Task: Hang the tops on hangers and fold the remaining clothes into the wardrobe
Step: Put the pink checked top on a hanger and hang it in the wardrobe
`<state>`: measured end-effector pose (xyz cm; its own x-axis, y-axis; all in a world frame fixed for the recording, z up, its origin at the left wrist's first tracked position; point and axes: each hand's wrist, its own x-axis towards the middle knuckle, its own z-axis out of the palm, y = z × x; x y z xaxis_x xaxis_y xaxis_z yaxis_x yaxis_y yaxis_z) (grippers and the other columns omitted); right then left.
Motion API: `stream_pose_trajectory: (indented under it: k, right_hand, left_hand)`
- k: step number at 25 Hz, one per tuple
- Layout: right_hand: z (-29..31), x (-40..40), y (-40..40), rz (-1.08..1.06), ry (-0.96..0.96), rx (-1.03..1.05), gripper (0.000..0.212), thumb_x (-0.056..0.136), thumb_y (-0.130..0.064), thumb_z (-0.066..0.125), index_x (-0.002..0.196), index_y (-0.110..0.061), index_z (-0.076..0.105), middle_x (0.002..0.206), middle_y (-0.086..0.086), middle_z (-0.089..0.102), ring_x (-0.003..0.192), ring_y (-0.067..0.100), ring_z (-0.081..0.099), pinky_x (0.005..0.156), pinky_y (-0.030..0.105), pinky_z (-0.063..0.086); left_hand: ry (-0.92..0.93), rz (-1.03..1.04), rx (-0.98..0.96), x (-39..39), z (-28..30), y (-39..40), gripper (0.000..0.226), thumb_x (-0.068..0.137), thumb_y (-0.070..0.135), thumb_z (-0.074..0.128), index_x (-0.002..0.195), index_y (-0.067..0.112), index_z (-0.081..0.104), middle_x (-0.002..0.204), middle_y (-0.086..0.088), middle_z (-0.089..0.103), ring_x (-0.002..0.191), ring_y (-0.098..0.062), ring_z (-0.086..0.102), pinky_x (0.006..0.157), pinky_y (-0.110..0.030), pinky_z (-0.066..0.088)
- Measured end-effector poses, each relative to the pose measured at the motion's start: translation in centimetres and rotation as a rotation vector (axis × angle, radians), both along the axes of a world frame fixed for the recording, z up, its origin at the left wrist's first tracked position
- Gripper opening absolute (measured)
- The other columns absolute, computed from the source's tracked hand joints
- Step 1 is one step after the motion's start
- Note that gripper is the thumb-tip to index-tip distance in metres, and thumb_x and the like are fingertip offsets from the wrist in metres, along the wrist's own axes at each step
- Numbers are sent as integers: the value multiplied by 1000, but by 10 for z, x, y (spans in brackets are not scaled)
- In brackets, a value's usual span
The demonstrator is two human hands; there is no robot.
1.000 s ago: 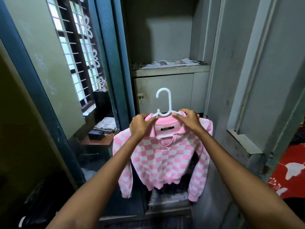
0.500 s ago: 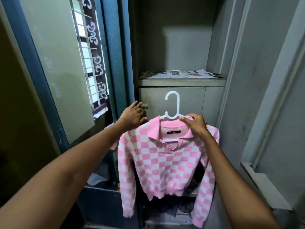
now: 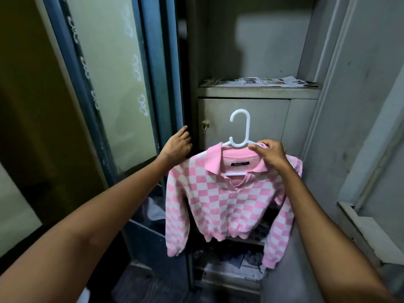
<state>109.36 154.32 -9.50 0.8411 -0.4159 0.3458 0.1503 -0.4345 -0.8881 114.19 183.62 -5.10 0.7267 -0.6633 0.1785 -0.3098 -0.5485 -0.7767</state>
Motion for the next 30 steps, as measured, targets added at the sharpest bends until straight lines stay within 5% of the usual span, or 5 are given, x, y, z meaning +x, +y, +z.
stream_pose_trajectory:
  k: [9, 12, 17, 21, 30]
  right_hand:
    - [4, -33, 57, 164, -3, 48, 32, 50, -53, 82, 63, -26, 69, 59, -14, 57, 68, 12, 50, 68, 34, 40]
    - [2, -42, 86, 256, 4, 80, 22, 62, -32, 85, 64, -20, 66, 68, -3, 58, 70, 16, 51, 68, 35, 42]
    - [-9, -48, 133, 374, 47, 139, 43, 40, -54, 87, 65, -23, 72, 76, 6, 65, 73, 18, 56, 69, 36, 47]
    - [-5, -52, 173, 473, 52, 150, 18, 67, -25, 83, 70, -15, 67, 73, 7, 62, 69, 18, 53, 69, 34, 45]
    - [0, -32, 254, 609, 42, 7, 12, 68, -30, 81, 64, -27, 71, 72, -1, 67, 76, 15, 57, 81, 44, 49]
  left_hand:
    - [-5, 32, -51, -85, -7, 73, 37, 96, 22, 38, 127, 14, 55, 130, -8, 53, 132, -28, 35, 115, -44, -8]
    - [16, 51, -97, -114, -8, 103, 35, 94, 21, 38, 119, 12, 61, 123, -7, 58, 128, -27, 39, 115, -43, -8]
    - [-5, 69, -128, -153, -14, 161, 29, 86, 20, 44, 90, 8, 70, 92, -7, 65, 107, -27, 54, 117, -45, 2]
    - [-21, 75, -172, -171, -22, 208, 33, 74, 20, 41, 69, 5, 70, 72, -11, 65, 92, -33, 63, 114, -47, 22]
    - [-34, 426, -401, -204, -41, 297, 53, 90, 38, 43, 121, -1, 59, 128, -19, 57, 137, -34, 33, 114, -41, -7]
